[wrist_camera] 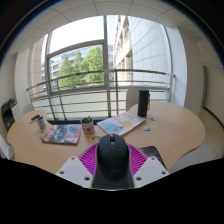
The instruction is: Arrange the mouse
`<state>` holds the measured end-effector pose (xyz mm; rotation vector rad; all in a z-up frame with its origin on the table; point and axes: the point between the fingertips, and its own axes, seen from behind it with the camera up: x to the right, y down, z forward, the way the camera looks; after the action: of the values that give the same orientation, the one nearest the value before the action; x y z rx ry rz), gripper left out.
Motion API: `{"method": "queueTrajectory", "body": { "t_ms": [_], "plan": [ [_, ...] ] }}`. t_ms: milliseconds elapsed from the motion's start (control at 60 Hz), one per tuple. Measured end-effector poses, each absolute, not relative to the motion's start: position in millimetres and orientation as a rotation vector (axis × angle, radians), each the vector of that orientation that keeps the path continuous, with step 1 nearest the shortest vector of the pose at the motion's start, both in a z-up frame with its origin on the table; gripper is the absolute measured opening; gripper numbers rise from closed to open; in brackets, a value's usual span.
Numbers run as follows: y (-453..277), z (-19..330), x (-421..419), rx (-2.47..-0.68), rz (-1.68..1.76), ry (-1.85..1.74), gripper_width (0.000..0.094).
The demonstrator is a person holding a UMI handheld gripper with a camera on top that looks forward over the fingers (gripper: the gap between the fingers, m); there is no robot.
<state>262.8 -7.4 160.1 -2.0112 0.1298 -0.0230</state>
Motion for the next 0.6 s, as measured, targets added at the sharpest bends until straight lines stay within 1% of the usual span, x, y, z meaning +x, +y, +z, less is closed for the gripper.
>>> {"method": "queueTrajectory", "body": {
  "t_ms": [100,117,233,300,383,417,467,517,567,583,600],
  "plan": [
    [7,92,302,-2.133,-0.053,0.140,0.0393],
    [10,70,307,-2.148,-0.052,0.141,0.0393],
    [4,23,322,-2.248,-0.039,0.139,0.0395],
    [4,0,328,-2.279,-0.035,0.149,0.0420],
    [2,-11,330,-2.301,0.006,0.189,0.0497],
    [2,-8,329,-2.295,0.013,0.185,0.0516],
    [0,-8,329,-2.298,0.014,0.177,0.0575],
    [-1,-1,330,-2.290,0.005,0.177,0.0674],
    [-5,15,331,-2.272,-0.009,0.167,0.0821],
    [-7,19,331,-2.266,-0.016,0.161,0.0857],
    [-8,24,331,-2.261,-0.024,0.155,0.0849]
  ]
}}
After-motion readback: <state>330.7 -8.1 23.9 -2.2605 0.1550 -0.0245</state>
